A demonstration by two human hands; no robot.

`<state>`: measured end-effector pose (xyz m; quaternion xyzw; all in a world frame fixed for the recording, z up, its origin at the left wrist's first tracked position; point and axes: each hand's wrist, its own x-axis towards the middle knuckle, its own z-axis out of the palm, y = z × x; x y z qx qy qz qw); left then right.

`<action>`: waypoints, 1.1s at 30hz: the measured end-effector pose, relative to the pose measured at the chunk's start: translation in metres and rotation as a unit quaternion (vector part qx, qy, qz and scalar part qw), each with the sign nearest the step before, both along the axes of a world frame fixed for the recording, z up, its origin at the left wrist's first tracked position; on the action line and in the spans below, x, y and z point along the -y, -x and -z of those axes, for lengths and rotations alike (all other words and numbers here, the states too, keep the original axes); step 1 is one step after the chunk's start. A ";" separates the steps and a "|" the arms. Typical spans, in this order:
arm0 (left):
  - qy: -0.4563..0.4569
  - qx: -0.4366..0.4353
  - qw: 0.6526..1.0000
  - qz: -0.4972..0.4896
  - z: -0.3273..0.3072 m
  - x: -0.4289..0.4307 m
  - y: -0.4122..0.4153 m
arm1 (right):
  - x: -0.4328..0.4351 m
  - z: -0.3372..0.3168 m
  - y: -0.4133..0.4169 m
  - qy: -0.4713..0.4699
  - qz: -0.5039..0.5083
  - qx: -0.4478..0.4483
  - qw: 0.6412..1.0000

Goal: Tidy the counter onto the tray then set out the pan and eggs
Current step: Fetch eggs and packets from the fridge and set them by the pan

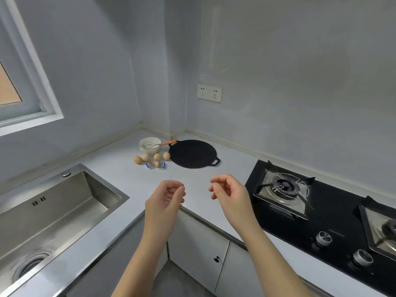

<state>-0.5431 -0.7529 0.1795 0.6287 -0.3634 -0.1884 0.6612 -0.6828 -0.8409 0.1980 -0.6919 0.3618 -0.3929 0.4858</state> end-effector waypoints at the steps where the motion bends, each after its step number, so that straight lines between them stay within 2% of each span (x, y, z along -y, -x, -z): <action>1: -0.008 0.001 1.000 -0.006 0.005 0.009 -0.011 | 0.010 0.004 -0.011 -0.003 -0.005 -0.008 1.000; 6: -0.052 0.008 0.998 -0.043 0.033 0.069 -0.082 | 0.084 0.034 -0.084 -0.016 -0.028 -0.035 0.999; 10: -0.105 0.025 0.992 -0.066 0.058 0.119 -0.138 | 0.151 0.058 -0.143 -0.021 -0.047 -0.095 0.994; 16: -0.205 0.095 0.974 -0.030 0.101 0.181 -0.188 | 0.230 0.107 -0.198 -0.044 -0.044 -0.198 0.978; 20: -0.284 0.152 0.946 0.021 0.130 0.232 -0.218 | 0.275 0.136 -0.211 -0.054 -0.021 -0.254 0.966; 23: -0.335 0.218 0.913 0.082 0.159 0.284 -0.236 | 0.317 0.166 -0.217 -0.057 0.013 -0.309 0.949; 27: -0.378 0.297 0.859 0.177 0.189 0.336 -0.233 | 0.364 0.196 -0.213 -0.015 0.043 -0.421 0.906; 30: -0.411 0.326 0.829 0.194 0.204 0.365 -0.228 | 0.391 0.210 -0.210 0.003 0.033 -0.498 0.867; 33: -0.427 0.345 0.813 0.194 0.212 0.386 -0.225 | 0.411 0.225 -0.202 -0.002 0.009 -0.510 0.860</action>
